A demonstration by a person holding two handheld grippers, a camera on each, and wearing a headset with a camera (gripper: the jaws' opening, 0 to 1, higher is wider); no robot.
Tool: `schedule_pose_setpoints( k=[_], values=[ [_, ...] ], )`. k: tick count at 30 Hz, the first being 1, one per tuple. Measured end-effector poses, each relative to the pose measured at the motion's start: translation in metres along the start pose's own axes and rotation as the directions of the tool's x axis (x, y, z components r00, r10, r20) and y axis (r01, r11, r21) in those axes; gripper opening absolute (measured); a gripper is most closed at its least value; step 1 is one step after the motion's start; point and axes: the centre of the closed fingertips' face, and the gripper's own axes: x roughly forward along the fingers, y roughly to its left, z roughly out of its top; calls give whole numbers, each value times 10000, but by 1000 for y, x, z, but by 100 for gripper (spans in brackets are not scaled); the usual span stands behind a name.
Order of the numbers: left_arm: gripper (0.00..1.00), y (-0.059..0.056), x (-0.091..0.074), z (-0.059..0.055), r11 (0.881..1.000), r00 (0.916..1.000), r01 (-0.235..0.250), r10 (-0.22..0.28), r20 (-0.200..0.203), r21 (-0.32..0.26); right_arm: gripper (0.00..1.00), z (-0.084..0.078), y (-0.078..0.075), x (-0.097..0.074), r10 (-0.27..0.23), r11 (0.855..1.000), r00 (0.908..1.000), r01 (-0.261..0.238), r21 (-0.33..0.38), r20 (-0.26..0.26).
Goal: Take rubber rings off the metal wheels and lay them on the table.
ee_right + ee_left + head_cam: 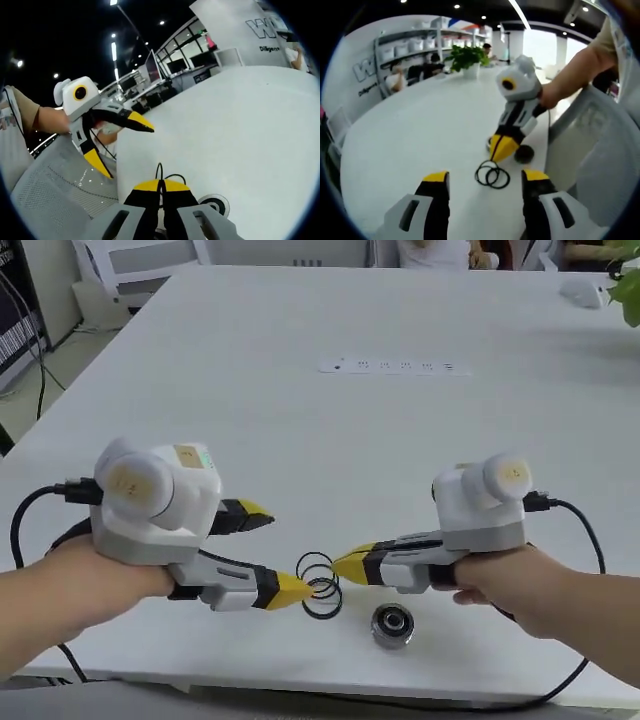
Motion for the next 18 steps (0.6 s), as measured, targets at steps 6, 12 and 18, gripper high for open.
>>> schedule_pose_setpoints(
  k=[6,12,18],
  values=[
    [59,1,-3,-2,10000,10000,-16,16,-37,-6,0,-5,-3,5,-58,10000,9997,60,53,-241],
    [59,2,-4,-4,10000,10000,-41,41,-90,-11,0,-10,-8,5,-280,9994,9986,288,168,-442],
    [59,2,-6,-6,10000,9999,-44,43,-151,-31,0,-13,-12,4,-563,9983,9965,570,99,-617]
  ],
)
